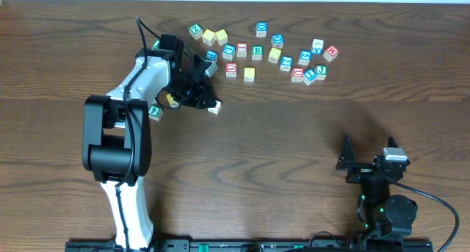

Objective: Spell out AI2
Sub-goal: 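Lower the red A block onto the table and open the left gripper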

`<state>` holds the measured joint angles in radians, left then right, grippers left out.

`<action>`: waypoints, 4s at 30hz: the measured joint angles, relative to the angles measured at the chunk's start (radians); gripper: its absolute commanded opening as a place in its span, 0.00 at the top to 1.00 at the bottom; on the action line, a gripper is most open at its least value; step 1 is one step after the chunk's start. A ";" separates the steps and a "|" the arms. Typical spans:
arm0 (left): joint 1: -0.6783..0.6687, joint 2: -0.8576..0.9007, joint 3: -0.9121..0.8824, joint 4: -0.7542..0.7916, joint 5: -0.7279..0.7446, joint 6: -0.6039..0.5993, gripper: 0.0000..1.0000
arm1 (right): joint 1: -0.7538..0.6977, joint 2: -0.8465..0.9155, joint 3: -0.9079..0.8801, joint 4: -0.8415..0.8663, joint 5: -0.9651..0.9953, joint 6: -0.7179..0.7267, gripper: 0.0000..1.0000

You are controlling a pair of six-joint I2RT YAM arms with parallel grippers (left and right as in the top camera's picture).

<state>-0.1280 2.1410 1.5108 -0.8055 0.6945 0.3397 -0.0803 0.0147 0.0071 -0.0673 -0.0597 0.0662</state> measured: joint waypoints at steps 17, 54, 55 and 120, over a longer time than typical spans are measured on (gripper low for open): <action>0.010 0.000 -0.007 -0.020 0.021 -0.368 0.93 | 0.000 0.000 0.000 0.000 0.000 0.000 0.01; -0.082 -0.068 -0.003 -0.012 -0.028 -0.340 0.93 | 0.000 0.000 0.000 0.000 0.000 0.000 0.01; -0.082 -0.082 -0.002 -0.021 -0.031 -0.304 0.93 | 0.000 0.000 0.000 0.000 0.000 0.000 0.01; -0.097 -0.036 -0.021 0.091 -0.154 -0.029 0.92 | 0.000 0.000 0.000 0.000 0.000 0.000 0.01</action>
<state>-0.2245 2.1052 1.4899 -0.7147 0.5404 0.3107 -0.0803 0.0147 0.0071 -0.0673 -0.0597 0.0662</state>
